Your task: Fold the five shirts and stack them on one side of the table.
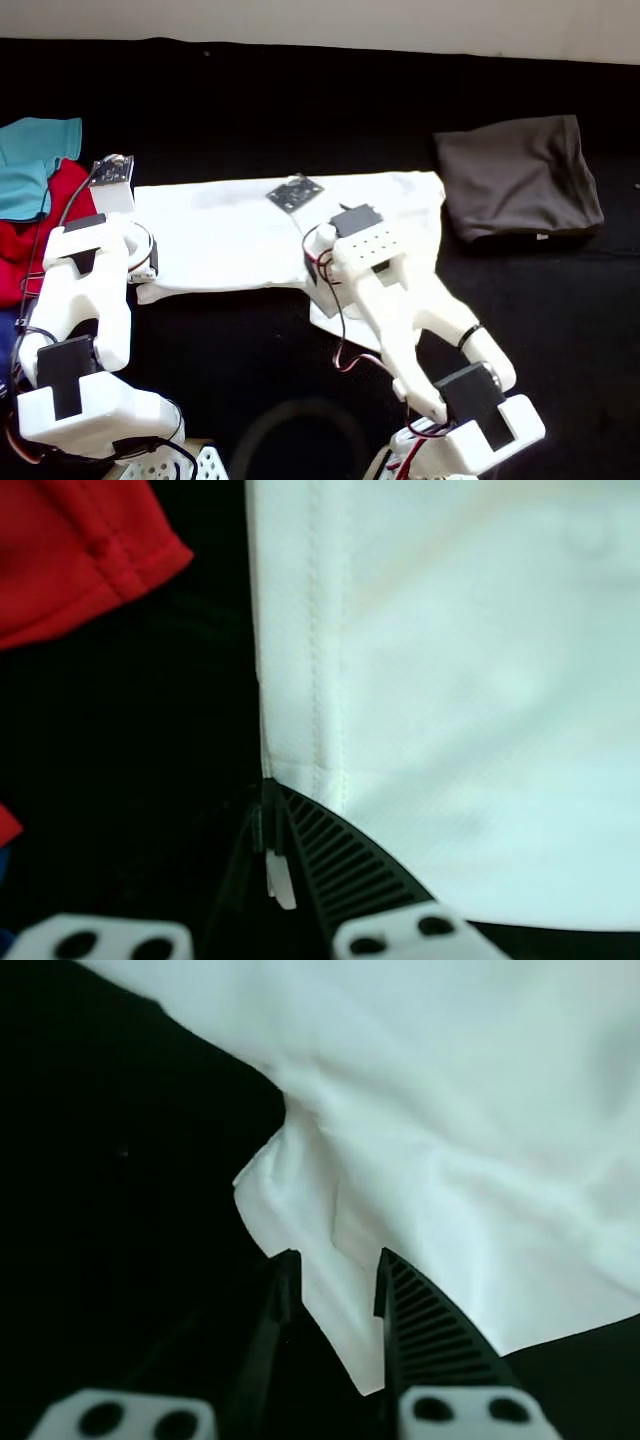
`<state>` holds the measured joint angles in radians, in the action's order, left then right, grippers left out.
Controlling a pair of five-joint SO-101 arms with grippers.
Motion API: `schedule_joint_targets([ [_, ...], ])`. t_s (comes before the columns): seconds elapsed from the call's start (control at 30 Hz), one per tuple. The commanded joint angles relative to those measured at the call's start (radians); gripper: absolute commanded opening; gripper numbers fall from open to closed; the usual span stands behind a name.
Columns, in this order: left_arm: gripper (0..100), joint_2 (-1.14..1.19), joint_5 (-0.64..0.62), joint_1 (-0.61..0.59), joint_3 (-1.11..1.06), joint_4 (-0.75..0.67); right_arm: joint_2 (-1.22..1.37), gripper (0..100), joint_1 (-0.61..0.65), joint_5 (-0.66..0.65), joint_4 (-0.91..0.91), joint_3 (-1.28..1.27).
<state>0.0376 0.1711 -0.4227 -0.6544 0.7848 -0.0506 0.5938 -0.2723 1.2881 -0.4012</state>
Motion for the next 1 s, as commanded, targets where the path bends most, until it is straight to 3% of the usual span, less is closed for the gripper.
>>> schedule_joint_targets([
  [0.0, 1, 0.005, 0.002, 0.004, 0.016, -0.015, 0.008, 13.3, 0.047, -0.014, 0.018, 0.05],
  [0.43, 1, 0.005, 0.002, 0.004, 0.016, -0.015, 0.013, 13.3, -0.114, -0.101, -0.17, -0.116],
  [0.97, 1, 0.005, 0.002, 0.004, 0.016, -0.015, -0.001, 13.3, -0.11, -0.094, -0.102, -0.093],
])
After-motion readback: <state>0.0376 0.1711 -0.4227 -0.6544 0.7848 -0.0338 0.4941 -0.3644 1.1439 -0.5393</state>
